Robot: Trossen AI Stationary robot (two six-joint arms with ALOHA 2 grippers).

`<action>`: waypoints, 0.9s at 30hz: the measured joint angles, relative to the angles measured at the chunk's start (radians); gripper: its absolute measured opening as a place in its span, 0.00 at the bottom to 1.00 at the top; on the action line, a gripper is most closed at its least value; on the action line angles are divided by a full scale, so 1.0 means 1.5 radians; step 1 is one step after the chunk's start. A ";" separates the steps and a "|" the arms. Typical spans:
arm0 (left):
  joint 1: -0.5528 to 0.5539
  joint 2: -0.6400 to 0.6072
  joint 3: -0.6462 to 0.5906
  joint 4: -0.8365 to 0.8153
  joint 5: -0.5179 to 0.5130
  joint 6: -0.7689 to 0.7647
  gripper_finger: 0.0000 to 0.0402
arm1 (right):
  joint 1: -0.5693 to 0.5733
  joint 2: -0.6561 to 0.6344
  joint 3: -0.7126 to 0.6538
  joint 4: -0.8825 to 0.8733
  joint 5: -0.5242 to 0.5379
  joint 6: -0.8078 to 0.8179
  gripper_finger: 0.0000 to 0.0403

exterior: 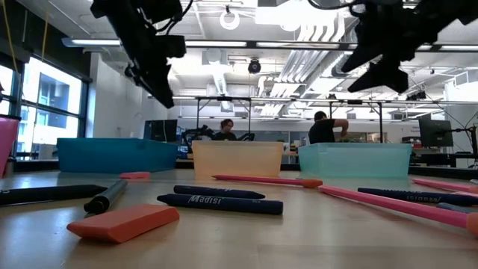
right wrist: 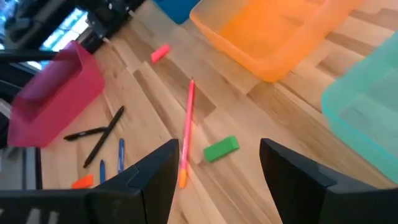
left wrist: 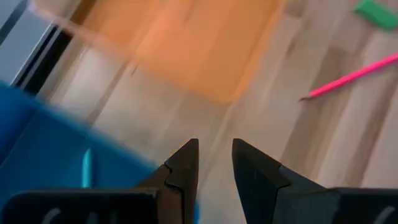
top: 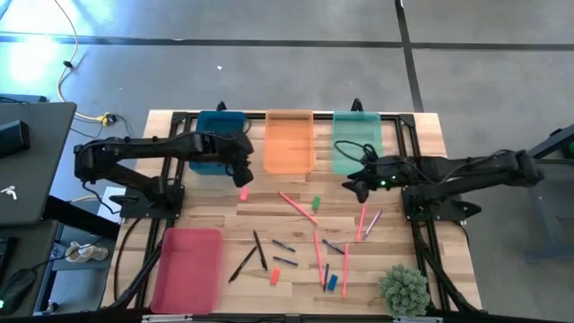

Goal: Sort crayons/erasers/pens/pencils in bins
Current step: Put the pink pencil into the light blue bin

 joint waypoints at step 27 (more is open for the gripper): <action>0.075 -0.005 0.000 -0.114 -0.071 -0.041 0.22 | 0.100 0.485 0.383 -0.248 0.044 -0.071 0.54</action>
